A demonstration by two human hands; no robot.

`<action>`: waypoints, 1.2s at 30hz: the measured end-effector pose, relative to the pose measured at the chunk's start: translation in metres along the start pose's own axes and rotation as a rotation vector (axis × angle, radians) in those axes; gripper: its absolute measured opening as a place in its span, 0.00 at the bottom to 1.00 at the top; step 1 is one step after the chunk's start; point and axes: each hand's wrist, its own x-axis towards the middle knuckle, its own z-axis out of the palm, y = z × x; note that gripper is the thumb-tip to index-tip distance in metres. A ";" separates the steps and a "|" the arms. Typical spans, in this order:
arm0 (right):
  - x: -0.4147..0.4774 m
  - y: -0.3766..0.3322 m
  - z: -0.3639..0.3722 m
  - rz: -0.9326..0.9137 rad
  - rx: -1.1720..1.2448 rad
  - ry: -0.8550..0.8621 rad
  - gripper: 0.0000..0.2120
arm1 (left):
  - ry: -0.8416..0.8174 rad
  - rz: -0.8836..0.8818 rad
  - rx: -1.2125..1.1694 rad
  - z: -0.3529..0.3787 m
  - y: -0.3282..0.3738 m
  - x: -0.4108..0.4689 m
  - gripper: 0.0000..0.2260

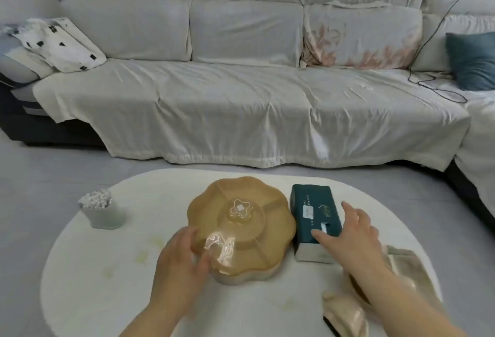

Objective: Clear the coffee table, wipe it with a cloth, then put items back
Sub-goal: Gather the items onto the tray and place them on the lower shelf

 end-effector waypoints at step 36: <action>0.012 -0.087 0.041 -0.395 0.065 0.028 0.35 | 0.012 0.308 -0.068 0.040 -0.063 0.054 0.25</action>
